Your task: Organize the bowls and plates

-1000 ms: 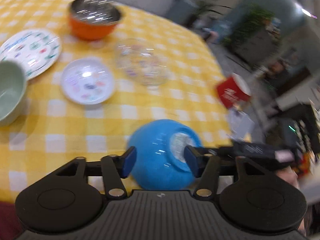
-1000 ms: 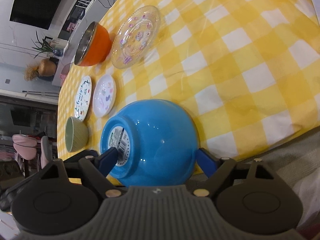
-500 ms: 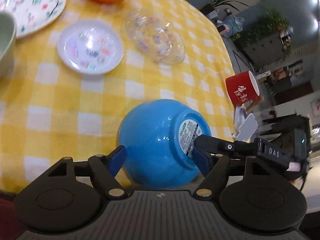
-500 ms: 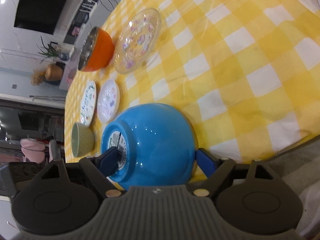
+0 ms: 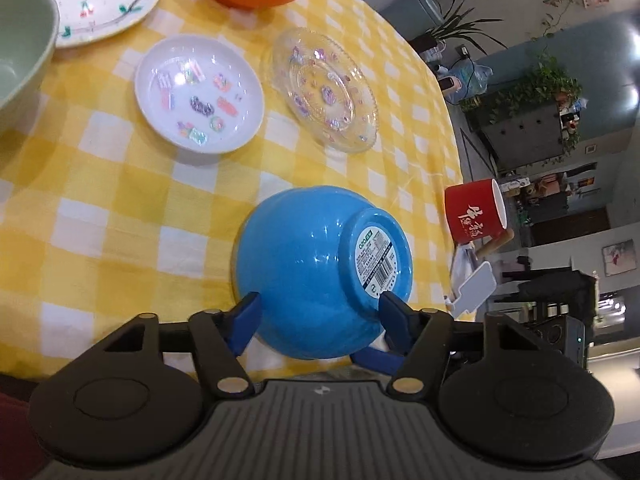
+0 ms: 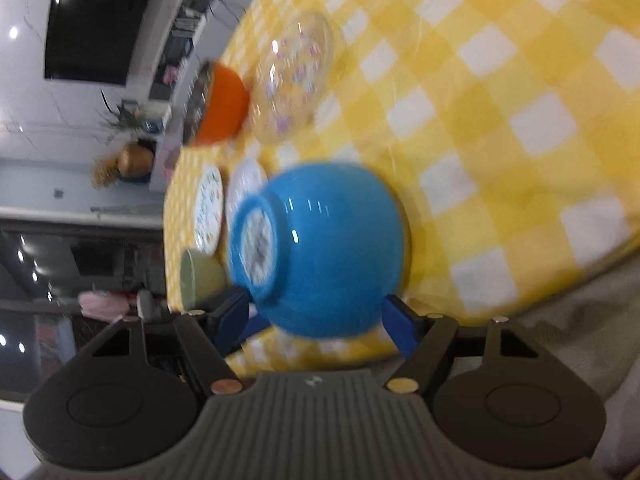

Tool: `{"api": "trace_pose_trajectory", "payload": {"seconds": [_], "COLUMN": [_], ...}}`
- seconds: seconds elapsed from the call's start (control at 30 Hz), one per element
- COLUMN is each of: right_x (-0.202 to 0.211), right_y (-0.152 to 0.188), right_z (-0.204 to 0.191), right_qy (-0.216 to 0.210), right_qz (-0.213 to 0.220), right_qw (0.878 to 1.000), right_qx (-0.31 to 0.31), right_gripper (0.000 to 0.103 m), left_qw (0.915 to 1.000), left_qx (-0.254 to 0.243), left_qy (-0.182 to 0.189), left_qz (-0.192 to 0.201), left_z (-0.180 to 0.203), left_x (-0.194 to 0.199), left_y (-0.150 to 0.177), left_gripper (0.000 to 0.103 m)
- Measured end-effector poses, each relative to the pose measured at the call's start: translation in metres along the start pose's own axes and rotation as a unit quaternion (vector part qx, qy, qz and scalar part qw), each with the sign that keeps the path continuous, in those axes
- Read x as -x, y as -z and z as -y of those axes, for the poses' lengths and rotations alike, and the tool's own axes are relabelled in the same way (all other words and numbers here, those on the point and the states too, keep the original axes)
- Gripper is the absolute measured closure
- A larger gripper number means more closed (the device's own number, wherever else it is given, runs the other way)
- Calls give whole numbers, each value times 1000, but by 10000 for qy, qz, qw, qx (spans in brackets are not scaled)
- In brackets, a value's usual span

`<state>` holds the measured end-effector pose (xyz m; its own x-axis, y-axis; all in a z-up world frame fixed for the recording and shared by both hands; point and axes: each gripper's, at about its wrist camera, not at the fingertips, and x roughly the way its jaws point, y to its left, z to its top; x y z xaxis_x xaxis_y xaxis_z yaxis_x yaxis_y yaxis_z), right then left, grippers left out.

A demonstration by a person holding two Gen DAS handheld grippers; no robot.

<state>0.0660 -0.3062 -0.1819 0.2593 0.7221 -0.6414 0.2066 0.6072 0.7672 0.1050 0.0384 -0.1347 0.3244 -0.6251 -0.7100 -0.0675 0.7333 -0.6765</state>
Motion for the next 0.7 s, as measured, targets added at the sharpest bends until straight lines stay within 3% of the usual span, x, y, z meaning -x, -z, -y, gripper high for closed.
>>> {"api": "trace_pose_trajectory", "payload": {"seconds": [0.07,0.1,0.2,0.4,0.5,0.7], "right_x": [1,4,12,0,-7,-2], "right_y": [0,-3,-12,-29,-31,-28], "right_z": [-1,-1,-1,2,-2,-2], "right_qy": [243,274,247,107,35,-105], "right_qz": [113,223,548,355,362,492], "right_qw": [9996,9994,9982,9991,9988,9982], "right_qx": [53,69,88,211,332,325], "right_gripper": [26,20,15,7,6,14], "left_qw": [9997,9991,9986,9998,9998,9973], "left_qx": [-124,-206,-296,-70,69,-547], "left_qy": [-158,-246,-299,-29,129,-92], "left_qz": [166,275,329,174,101,479], "left_z": [3,4,4,-7,-10,9], "left_x": [5,8,6,-14,-21,-11], "left_y": [0,-1,-5,-10,-8,-2], "left_gripper": [28,27,24,8,6,13]}}
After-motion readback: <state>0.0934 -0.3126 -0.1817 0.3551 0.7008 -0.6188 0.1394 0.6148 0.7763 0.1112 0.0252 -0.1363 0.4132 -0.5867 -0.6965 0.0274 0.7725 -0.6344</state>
